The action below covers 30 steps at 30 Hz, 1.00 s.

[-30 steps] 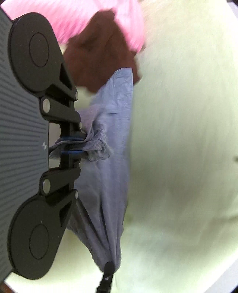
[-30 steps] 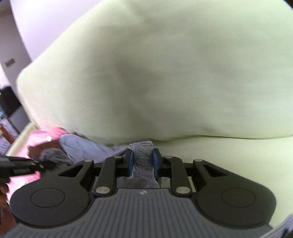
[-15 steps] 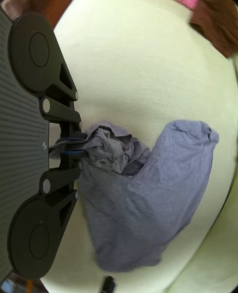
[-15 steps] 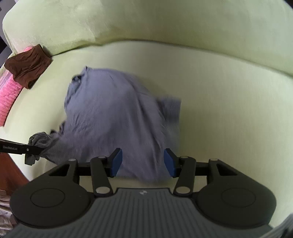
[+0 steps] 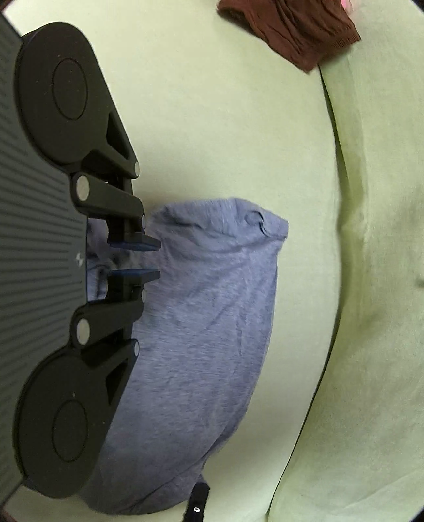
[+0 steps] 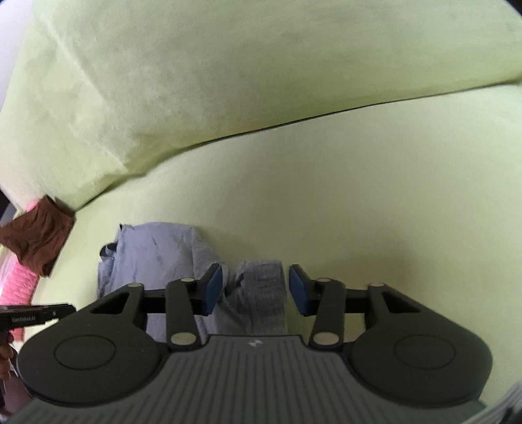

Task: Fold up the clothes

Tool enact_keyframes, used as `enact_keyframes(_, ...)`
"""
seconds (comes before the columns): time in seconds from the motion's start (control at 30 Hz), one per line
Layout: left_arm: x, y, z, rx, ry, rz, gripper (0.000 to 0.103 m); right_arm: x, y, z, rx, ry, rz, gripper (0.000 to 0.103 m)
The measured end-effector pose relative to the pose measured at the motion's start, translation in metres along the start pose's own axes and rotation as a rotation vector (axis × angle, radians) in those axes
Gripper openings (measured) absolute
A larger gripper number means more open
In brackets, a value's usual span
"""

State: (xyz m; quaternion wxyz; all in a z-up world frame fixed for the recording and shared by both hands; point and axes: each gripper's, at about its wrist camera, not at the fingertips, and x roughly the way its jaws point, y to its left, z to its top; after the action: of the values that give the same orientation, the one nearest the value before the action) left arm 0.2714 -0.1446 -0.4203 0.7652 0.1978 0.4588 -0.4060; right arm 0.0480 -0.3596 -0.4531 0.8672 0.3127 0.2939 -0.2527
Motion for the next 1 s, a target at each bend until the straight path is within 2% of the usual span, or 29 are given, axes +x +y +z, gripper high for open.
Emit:
enact_keyframes(0.1, 0.002, -0.010, -0.007, 0.029, -0.056, -0.017, 0.012, -0.028, 0.038, -0.022, -0.245, -0.127, 0.067, 0.019)
enact_keyframes(0.17, -0.001, -0.016, -0.008, 0.057, -0.101, -0.020, 0.012, -0.048, 0.057, -0.043, -0.388, -0.176, 0.129, 0.019)
enact_keyframes(0.2, -0.006, -0.020, -0.010, 0.079, -0.129, -0.015, 0.012, -0.059, 0.067, -0.058, -0.480, -0.196, 0.162, 0.019)
enact_keyframes(0.23, -0.012, -0.025, -0.012, 0.099, -0.158, -0.010, 0.012, -0.077, 0.084, -0.090, -0.650, -0.217, 0.209, 0.019)
enact_keyframes(0.33, -0.025, -0.034, -0.025, 0.125, -0.215, -0.008, 0.012, -0.094, 0.095, -0.150, -0.834, -0.136, 0.282, 0.019)
enact_keyframes(0.4, -0.041, -0.043, -0.045, 0.123, -0.251, -0.011, 0.013, -0.095, 0.096, -0.178, -0.899, -0.072, 0.285, 0.012)
enact_keyframes(0.43, -0.049, -0.046, -0.054, 0.114, -0.260, -0.016, 0.013, -0.096, 0.096, -0.193, -0.936, -0.032, 0.281, 0.012)
enact_keyframes(0.47, -0.056, -0.049, -0.065, 0.093, -0.250, -0.026, 0.019, -0.097, 0.098, -0.209, -0.963, 0.023, 0.259, 0.011)
enact_keyframes(0.5, -0.064, -0.054, -0.080, 0.067, -0.225, -0.043, 0.026, -0.099, 0.099, -0.214, -0.946, 0.044, 0.235, 0.012)
enact_keyframes(0.57, -0.078, -0.064, -0.099, 0.058, -0.195, -0.067, 0.028, -0.112, 0.098, -0.211, -0.872, 0.033, 0.200, 0.017)
enact_keyframes(0.6, -0.084, -0.071, -0.107, 0.067, -0.194, -0.071, 0.028, -0.121, 0.097, -0.207, -0.847, 0.000, 0.198, 0.022)
enact_keyframes(0.63, -0.088, -0.077, -0.113, 0.077, -0.199, -0.070, 0.028, -0.134, 0.093, -0.200, -0.813, -0.057, 0.192, 0.033)
enact_keyframes(0.67, -0.090, -0.084, -0.117, 0.081, -0.196, -0.077, 0.028, -0.144, 0.088, -0.187, -0.763, -0.123, 0.168, 0.035)
enact_keyframes(0.73, -0.091, -0.099, -0.123, 0.078, -0.182, -0.103, 0.028, -0.147, 0.080, -0.170, -0.679, -0.163, 0.128, 0.035)
enact_keyframes(0.83, -0.083, -0.121, -0.124, 0.089, -0.169, -0.148, 0.038, -0.135, 0.062, -0.138, -0.537, -0.191, 0.121, 0.035)
enact_keyframes(1.0, -0.058, -0.145, -0.134, 0.133, -0.123, -0.149, 0.040, -0.096, 0.053, -0.111, -0.495, -0.183, 0.078, 0.036)
